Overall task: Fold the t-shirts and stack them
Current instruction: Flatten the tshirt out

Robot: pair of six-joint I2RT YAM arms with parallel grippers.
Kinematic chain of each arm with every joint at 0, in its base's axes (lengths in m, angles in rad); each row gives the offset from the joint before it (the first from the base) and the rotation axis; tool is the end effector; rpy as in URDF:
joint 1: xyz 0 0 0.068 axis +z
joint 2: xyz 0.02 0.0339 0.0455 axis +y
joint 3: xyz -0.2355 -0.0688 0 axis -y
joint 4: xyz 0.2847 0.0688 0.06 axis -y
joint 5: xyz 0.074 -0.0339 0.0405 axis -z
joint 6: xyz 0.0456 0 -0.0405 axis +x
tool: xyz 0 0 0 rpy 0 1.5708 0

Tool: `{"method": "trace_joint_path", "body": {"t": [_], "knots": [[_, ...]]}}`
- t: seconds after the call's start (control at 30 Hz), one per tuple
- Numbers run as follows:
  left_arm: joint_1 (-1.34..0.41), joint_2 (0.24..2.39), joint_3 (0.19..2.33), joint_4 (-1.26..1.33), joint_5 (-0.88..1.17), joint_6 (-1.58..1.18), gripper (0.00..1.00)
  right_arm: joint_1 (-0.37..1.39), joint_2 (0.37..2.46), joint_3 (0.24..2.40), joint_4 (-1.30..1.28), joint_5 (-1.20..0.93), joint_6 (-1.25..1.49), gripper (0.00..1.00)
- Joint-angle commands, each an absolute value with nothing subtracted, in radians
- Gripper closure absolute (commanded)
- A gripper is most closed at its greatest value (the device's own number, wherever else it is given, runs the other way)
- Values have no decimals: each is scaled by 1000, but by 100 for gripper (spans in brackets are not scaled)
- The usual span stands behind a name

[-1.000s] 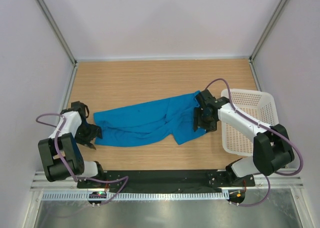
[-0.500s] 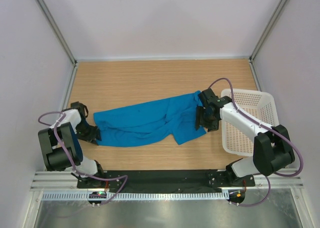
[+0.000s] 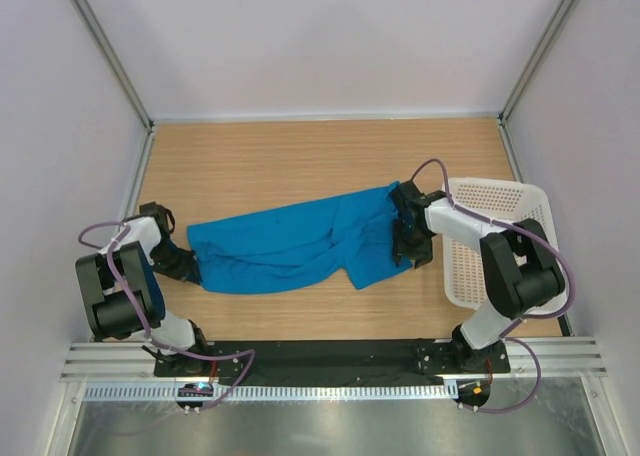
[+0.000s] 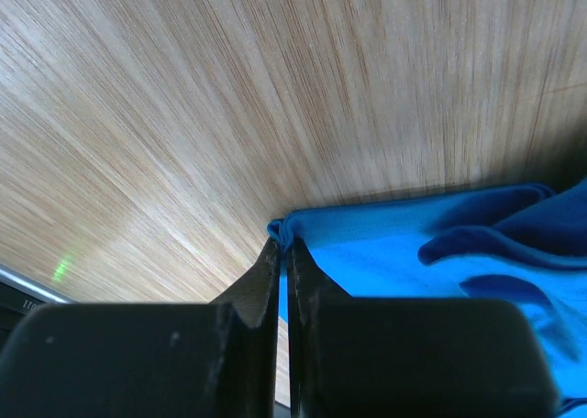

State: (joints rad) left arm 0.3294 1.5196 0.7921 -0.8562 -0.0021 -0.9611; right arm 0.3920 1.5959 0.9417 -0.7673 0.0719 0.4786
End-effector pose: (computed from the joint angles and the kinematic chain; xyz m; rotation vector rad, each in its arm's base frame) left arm 0.2450 0.0838 0.0846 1.8823 -2.5007 -0.0094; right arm 0.2841 0.1139 0.1051 0.1368 2.9729 -0.0032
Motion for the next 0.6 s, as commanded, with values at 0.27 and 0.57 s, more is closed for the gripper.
{"method": "trace_joint_path", "body": {"t": [0.27, 0.57], "knots": [[336, 1450, 799, -836, -6, -916, 100, 359, 1640, 974, -726, 115, 405, 53], [334, 1388, 815, -879, -14, -896, 100, 357, 1664, 919, -680, 14, 443, 79]]}}
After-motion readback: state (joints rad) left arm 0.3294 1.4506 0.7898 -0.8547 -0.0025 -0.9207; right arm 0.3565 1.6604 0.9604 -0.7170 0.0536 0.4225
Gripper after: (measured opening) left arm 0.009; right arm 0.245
